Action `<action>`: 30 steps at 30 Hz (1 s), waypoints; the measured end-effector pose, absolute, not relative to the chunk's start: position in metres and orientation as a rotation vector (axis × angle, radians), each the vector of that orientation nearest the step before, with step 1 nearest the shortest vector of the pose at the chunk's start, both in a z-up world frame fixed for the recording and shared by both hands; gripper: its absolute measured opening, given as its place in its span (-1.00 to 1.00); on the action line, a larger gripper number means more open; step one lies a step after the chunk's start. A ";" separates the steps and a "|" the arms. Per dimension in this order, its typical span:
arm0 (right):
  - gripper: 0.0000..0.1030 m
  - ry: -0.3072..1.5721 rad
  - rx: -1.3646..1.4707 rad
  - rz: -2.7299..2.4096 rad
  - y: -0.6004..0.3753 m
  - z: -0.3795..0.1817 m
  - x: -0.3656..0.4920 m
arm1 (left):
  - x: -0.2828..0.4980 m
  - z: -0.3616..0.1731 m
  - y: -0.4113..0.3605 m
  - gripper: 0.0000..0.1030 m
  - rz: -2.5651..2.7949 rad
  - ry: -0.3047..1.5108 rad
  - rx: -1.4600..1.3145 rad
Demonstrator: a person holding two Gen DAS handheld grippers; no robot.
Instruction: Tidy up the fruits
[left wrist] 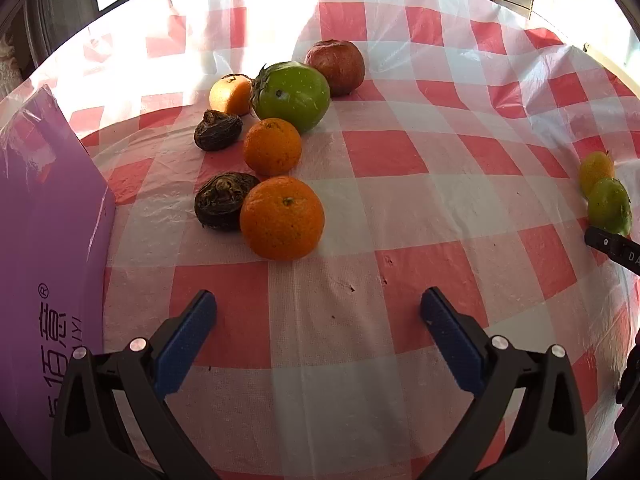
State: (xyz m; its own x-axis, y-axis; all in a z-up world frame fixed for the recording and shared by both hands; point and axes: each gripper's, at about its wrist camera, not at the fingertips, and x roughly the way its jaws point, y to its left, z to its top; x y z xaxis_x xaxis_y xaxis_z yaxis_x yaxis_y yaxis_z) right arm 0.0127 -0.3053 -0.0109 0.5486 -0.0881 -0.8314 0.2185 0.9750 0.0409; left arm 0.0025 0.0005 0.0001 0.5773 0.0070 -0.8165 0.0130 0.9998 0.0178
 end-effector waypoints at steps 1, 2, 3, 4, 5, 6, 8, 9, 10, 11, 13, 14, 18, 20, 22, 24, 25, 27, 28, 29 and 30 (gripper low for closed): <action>0.64 0.967 0.131 -0.160 -0.303 -0.010 0.014 | 0.005 0.000 0.001 0.97 0.007 0.957 0.017; 0.63 0.962 0.123 -0.148 -0.302 -0.010 0.015 | 0.008 0.000 0.002 0.97 0.017 0.958 0.012; 0.62 0.962 0.117 -0.138 -0.300 -0.010 0.016 | 0.011 0.000 0.003 0.97 0.031 0.959 0.004; 0.61 0.960 0.115 -0.129 -0.300 -0.010 0.017 | 0.016 0.000 0.001 0.97 0.051 0.955 -0.006; 0.61 0.960 0.112 -0.125 -0.299 -0.010 0.018 | 0.019 -0.001 0.001 0.97 0.064 0.954 -0.012; 0.61 0.959 0.111 -0.121 -0.299 -0.009 0.017 | 0.018 -0.001 0.003 0.97 0.076 0.957 -0.016; 0.58 0.959 0.104 -0.109 -0.298 -0.009 0.020 | 0.028 0.000 0.003 0.97 0.085 0.972 -0.026; 0.56 0.960 0.099 -0.101 -0.297 -0.008 0.022 | 0.034 0.000 0.002 0.97 0.095 0.976 -0.034; 0.50 0.959 0.093 -0.092 -0.295 -0.007 0.022 | 0.039 0.001 0.004 0.97 0.098 0.974 -0.050; 0.41 0.959 0.088 -0.082 -0.294 -0.007 0.023 | 0.044 0.001 0.006 0.97 0.096 0.978 -0.055; 0.18 0.958 0.069 -0.045 -0.289 -0.005 0.028 | 0.047 0.002 0.004 0.88 0.093 0.994 -0.048; 0.18 0.960 0.053 -0.045 -0.285 -0.004 0.030 | 0.046 0.005 0.001 0.65 0.082 0.982 -0.045; 0.17 0.965 0.070 -0.048 -0.286 -0.005 0.029 | 0.044 0.013 -0.019 -0.22 -0.007 1.023 0.009; 0.16 0.971 0.081 -0.050 -0.286 -0.004 0.028 | 0.044 0.015 -0.025 -0.23 -0.037 1.039 -0.003; 0.16 0.981 0.103 -0.046 -0.287 -0.003 0.027 | 0.042 0.016 -0.030 -0.23 -0.049 1.048 0.006; 0.15 0.986 0.122 -0.042 -0.286 -0.001 0.024 | 0.037 0.018 -0.033 -0.23 -0.065 1.055 0.014; 0.15 0.988 0.124 -0.039 -0.284 0.000 0.021 | 0.035 0.018 -0.035 -0.23 -0.072 1.066 0.021; 0.14 0.992 0.129 -0.032 -0.281 0.002 0.015 | 0.031 0.016 -0.038 -0.23 -0.078 1.108 0.060; 0.13 0.994 0.138 -0.028 -0.279 0.004 0.011 | 0.028 0.015 -0.039 -0.23 -0.090 1.139 0.075; 0.12 0.998 0.150 -0.025 -0.278 0.005 0.007 | 0.025 0.015 -0.041 -0.23 -0.100 1.155 0.089; 0.12 1.001 0.162 -0.024 -0.277 0.006 0.002 | 0.023 0.015 -0.042 -0.23 -0.108 1.176 0.102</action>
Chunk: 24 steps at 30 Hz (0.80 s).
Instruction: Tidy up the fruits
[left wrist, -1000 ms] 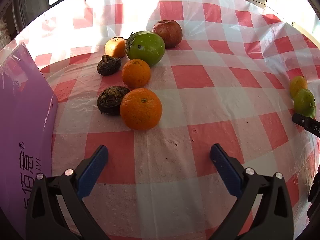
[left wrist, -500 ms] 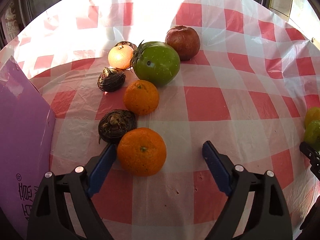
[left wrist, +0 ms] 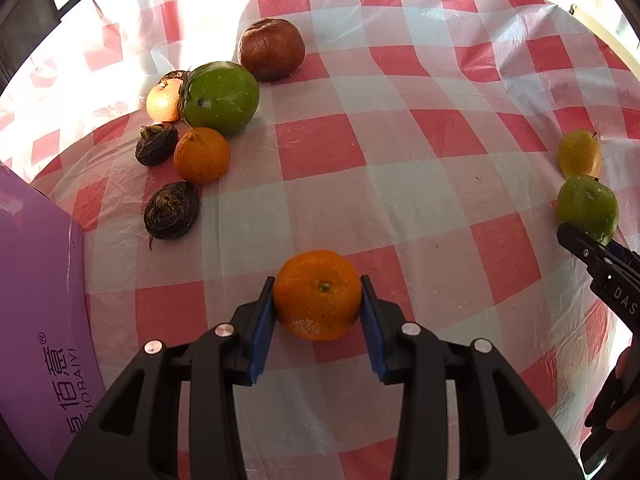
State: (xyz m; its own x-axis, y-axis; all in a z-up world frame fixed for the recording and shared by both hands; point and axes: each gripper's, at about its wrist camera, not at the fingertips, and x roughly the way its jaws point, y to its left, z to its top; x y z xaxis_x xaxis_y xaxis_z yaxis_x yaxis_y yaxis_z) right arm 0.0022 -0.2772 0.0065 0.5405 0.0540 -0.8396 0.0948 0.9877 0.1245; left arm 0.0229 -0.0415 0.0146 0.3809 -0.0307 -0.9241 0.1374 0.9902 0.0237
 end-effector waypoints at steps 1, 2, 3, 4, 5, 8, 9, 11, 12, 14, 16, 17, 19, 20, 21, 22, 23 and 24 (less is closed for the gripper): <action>0.11 1.003 0.173 -0.024 -0.276 0.008 -0.002 | 0.020 0.014 -0.042 -0.23 -0.113 1.191 0.111; 0.10 1.005 0.182 -0.025 -0.275 0.009 -0.006 | 0.018 0.015 -0.043 -0.23 -0.118 1.202 0.113; 0.10 1.008 0.191 -0.027 -0.273 0.011 -0.010 | 0.015 0.015 -0.042 -0.23 -0.128 1.214 0.106; 0.10 1.010 0.200 -0.028 -0.272 0.012 -0.014 | 0.013 0.017 -0.040 -0.23 -0.135 1.227 0.092; 0.09 1.012 0.210 -0.029 -0.271 0.014 -0.018 | 0.012 0.019 -0.038 -0.23 -0.136 1.234 0.084; 0.07 1.009 0.223 -0.023 -0.265 0.021 -0.029 | 0.005 0.038 -0.034 -0.23 -0.158 1.208 0.070; 0.06 1.000 0.218 -0.017 -0.262 0.025 -0.033 | 0.004 0.046 -0.032 -0.23 -0.162 1.189 0.071; -0.14 0.980 0.214 -0.001 -0.256 0.037 -0.040 | 0.001 0.066 -0.029 -0.23 -0.158 1.143 0.076; -0.31 0.965 0.210 0.006 -0.253 0.045 -0.042 | 0.000 0.075 -0.026 -0.23 -0.155 1.119 0.083; -1.00 0.942 0.199 0.025 -0.244 0.061 -0.045 | -0.002 0.094 -0.018 -0.23 -0.144 1.073 0.091; -1.00 0.924 0.149 0.028 -0.230 0.072 -0.045 | -0.001 0.106 -0.010 -0.23 -0.131 1.048 0.096; -0.92 0.939 0.131 0.042 -0.224 0.072 -0.043 | 0.000 0.110 -0.008 -0.22 -0.117 1.041 0.096; -0.27 1.027 0.138 0.060 -0.218 0.057 -0.035 | -0.003 0.110 0.002 -0.23 -0.103 1.043 0.087; 0.60 1.058 0.157 0.045 -0.218 0.048 -0.035 | -0.005 0.108 0.008 -0.22 -0.107 1.051 0.078; 0.73 1.053 0.186 0.024 -0.221 0.044 -0.036 | -0.006 0.108 0.011 -0.22 -0.109 1.056 0.075; 0.71 1.025 0.210 0.013 -0.224 0.042 -0.037 | -0.009 0.108 0.013 -0.22 -0.116 1.054 0.076; 0.71 1.013 0.216 0.015 -0.225 0.041 -0.033 | -0.013 0.107 0.014 -0.22 -0.126 1.050 0.085; 0.71 1.012 0.217 0.019 -0.225 0.039 -0.024 | -0.016 0.107 0.015 -0.22 -0.134 1.047 0.092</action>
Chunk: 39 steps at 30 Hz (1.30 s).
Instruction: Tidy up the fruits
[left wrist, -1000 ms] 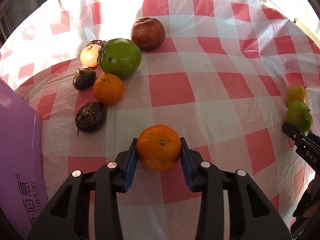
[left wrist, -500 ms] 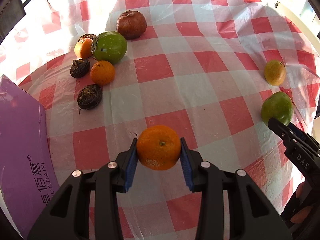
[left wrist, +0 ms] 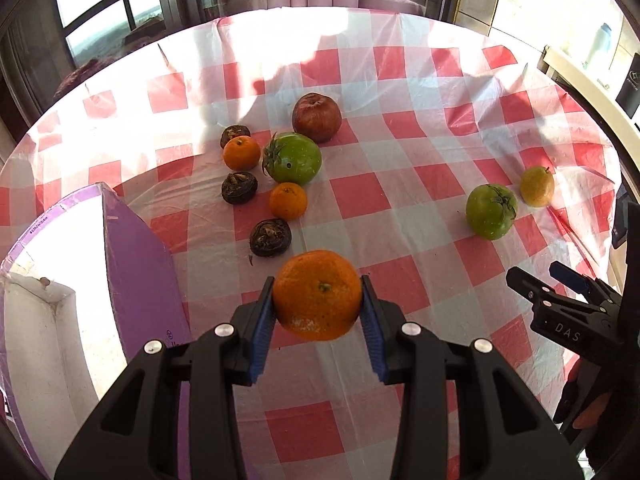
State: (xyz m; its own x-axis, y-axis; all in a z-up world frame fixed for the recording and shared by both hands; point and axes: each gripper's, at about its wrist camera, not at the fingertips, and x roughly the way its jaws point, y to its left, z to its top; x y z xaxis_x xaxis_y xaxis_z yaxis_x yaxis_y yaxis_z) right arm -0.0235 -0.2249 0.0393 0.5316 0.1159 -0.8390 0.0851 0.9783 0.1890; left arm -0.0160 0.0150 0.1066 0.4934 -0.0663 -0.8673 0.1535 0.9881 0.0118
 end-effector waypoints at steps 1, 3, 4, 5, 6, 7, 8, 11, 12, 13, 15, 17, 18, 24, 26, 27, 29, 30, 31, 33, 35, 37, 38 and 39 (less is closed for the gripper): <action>0.72 1.012 0.229 0.031 -0.225 0.037 -0.012 | -0.019 0.106 0.016 -0.22 -0.139 1.043 0.097; 0.72 1.060 0.234 0.054 -0.220 0.026 0.022 | -0.022 0.104 0.015 -0.22 -0.143 1.049 0.107; 0.72 1.084 0.214 0.055 -0.216 0.020 0.040 | -0.023 0.101 0.015 -0.22 -0.140 1.056 0.115; 0.72 1.086 0.196 0.062 -0.212 0.016 0.056 | -0.024 0.100 0.015 -0.22 -0.135 1.065 0.117; 0.72 1.087 0.193 0.079 -0.208 0.012 0.072 | -0.025 0.098 0.015 -0.22 -0.131 1.073 0.115; 0.78 1.098 0.190 0.095 -0.204 0.006 0.088 | -0.026 0.097 0.015 -0.22 -0.124 1.079 0.119; 0.73 1.084 0.160 0.094 -0.198 0.005 0.100 | -0.028 0.096 0.015 -0.22 -0.110 1.085 0.129; 0.28 1.053 0.014 0.057 -0.185 0.005 0.125 | -0.028 0.090 0.015 -0.22 -0.085 1.101 0.136; 0.27 1.057 0.040 0.076 -0.188 0.008 0.128 | -0.028 0.088 0.015 -0.22 -0.081 1.104 0.138; 0.27 1.064 0.053 0.087 -0.191 0.009 0.126 | -0.027 0.087 0.013 -0.22 -0.078 1.110 0.139; 0.27 1.060 0.035 0.091 -0.196 0.011 0.112 | -0.023 0.085 0.008 -0.22 -0.070 1.125 0.151; 0.27 1.067 0.032 0.085 -0.204 0.011 0.092 | -0.018 0.082 -0.001 -0.22 -0.061 1.142 0.192; 0.27 1.077 0.054 0.085 -0.210 0.012 0.081 | -0.015 0.081 -0.003 -0.22 -0.060 1.146 0.199; 0.27 1.059 0.148 0.126 -0.222 0.045 0.020 | 0.000 0.107 0.004 -0.22 -0.041 1.082 0.153; 0.27 1.037 0.147 0.157 -0.213 0.059 0.004 | 0.002 0.123 0.009 -0.23 -0.036 1.044 0.146; 0.27 1.022 0.143 0.170 -0.204 0.066 -0.005 | 0.002 0.129 0.013 -0.23 -0.033 1.029 0.143; 0.27 1.007 0.145 0.207 -0.194 0.077 -0.017 | -0.001 0.140 0.022 -0.22 -0.022 1.007 0.139; 0.27 0.995 0.142 0.221 -0.184 0.082 -0.023 | -0.003 0.144 0.029 -0.22 -0.013 1.000 0.136; 0.27 0.984 0.141 0.240 -0.173 0.087 -0.027 | -0.005 0.147 0.037 -0.22 0.000 0.993 0.132; 0.27 0.965 0.131 0.289 -0.150 0.099 -0.035 | -0.012 0.151 0.057 -0.22 0.030 0.982 0.120; 0.27 0.939 0.106 0.347 -0.127 0.113 -0.046 | -0.021 0.153 0.079 -0.22 0.063 0.973 0.113; 0.27 0.917 0.075 0.409 -0.101 0.124 -0.056 | -0.030 0.154 0.103 -0.22 0.093 0.973 0.092; 0.27 0.910 0.061 0.435 -0.090 0.129 -0.060 | -0.034 0.154 0.113 -0.22 0.108 0.975 0.083; 0.27 0.902 0.046 0.461 -0.078 0.133 -0.065 | -0.038 0.153 0.124 -0.22 0.120 0.976 0.074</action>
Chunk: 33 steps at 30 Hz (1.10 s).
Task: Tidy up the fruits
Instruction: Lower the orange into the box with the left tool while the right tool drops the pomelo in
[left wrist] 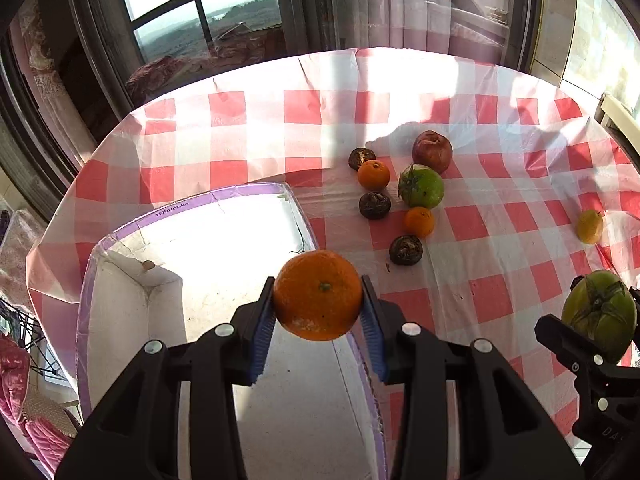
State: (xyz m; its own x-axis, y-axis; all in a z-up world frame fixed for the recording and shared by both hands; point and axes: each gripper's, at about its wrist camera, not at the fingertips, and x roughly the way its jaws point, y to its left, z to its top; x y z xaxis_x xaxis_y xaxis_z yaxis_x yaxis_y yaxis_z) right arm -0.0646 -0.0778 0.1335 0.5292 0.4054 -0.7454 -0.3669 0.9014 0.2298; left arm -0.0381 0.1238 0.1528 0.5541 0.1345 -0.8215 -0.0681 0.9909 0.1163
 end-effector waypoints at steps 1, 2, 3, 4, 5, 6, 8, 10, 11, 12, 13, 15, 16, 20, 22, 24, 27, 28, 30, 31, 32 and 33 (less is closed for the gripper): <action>0.27 0.896 0.033 0.486 -0.066 0.138 -0.069 | -0.042 0.152 0.133 -0.22 0.129 0.980 0.066; 0.27 0.893 0.019 0.510 -0.055 0.141 -0.072 | -0.046 0.150 0.142 -0.22 0.135 0.986 0.058; 0.27 0.892 0.008 0.531 -0.044 0.144 -0.074 | -0.048 0.147 0.148 -0.22 0.136 0.999 0.051; 0.27 0.891 -0.003 0.555 -0.035 0.145 -0.077 | -0.049 0.144 0.156 -0.22 0.138 1.013 0.039; 0.27 0.891 -0.016 0.581 -0.026 0.148 -0.079 | -0.052 0.141 0.163 -0.22 0.142 1.024 0.030; 0.27 0.889 -0.040 0.606 -0.014 0.150 -0.083 | -0.054 0.138 0.170 -0.22 0.147 1.034 0.024; 0.27 0.886 -0.084 0.655 0.004 0.153 -0.090 | -0.057 0.131 0.183 -0.22 0.155 1.052 0.011; 0.27 0.889 -0.108 0.709 0.020 0.154 -0.097 | -0.060 0.125 0.196 -0.22 0.167 1.063 -0.003; 0.27 0.889 -0.129 0.728 0.028 0.154 -0.101 | -0.061 0.122 0.202 -0.22 0.172 1.070 -0.008; 0.27 0.888 -0.158 0.747 0.036 0.154 -0.105 | -0.063 0.120 0.208 -0.22 0.177 1.076 -0.012; 0.27 0.888 -0.183 0.767 0.043 0.153 -0.109 | -0.063 0.117 0.212 -0.22 0.179 1.081 -0.015; 0.27 0.894 -0.214 0.799 0.055 0.151 -0.113 | -0.064 0.112 0.220 -0.22 0.180 1.088 -0.018; 0.27 0.897 -0.228 0.814 0.061 0.151 -0.116 | -0.063 0.110 0.223 -0.22 0.179 1.090 -0.019; 0.28 0.917 -0.282 0.858 0.081 0.145 -0.122 | -0.061 0.102 0.228 -0.22 0.168 1.102 -0.021; 0.28 0.934 -0.311 0.872 0.090 0.139 -0.124 | -0.059 0.098 0.232 -0.22 0.164 1.110 -0.020; 0.28 0.955 -0.342 0.890 0.100 0.131 -0.126 | -0.057 0.092 0.236 -0.22 0.162 1.119 -0.018; 0.28 0.997 -0.406 0.909 0.114 0.117 -0.127 | -0.053 0.081 0.242 -0.22 0.161 1.139 -0.010; 0.28 1.018 -0.427 0.912 0.120 0.110 -0.126 | -0.052 0.075 0.244 -0.22 0.162 1.149 -0.005; 0.28 1.071 -0.477 0.919 0.131 0.095 -0.123 | -0.048 0.063 0.249 -0.22 0.165 1.174 0.001; 0.28 1.074 -0.524 0.913 0.137 0.090 -0.124 | -0.046 0.056 0.252 -0.22 0.169 1.190 0.000; 0.28 1.052 -0.597 0.904 0.144 0.087 -0.127 | -0.044 0.050 0.255 -0.22 0.172 1.204 -0.002; 0.28 1.051 -0.638 0.906 0.150 0.085 -0.128 | -0.042 0.044 0.257 -0.22 0.175 1.217 -0.003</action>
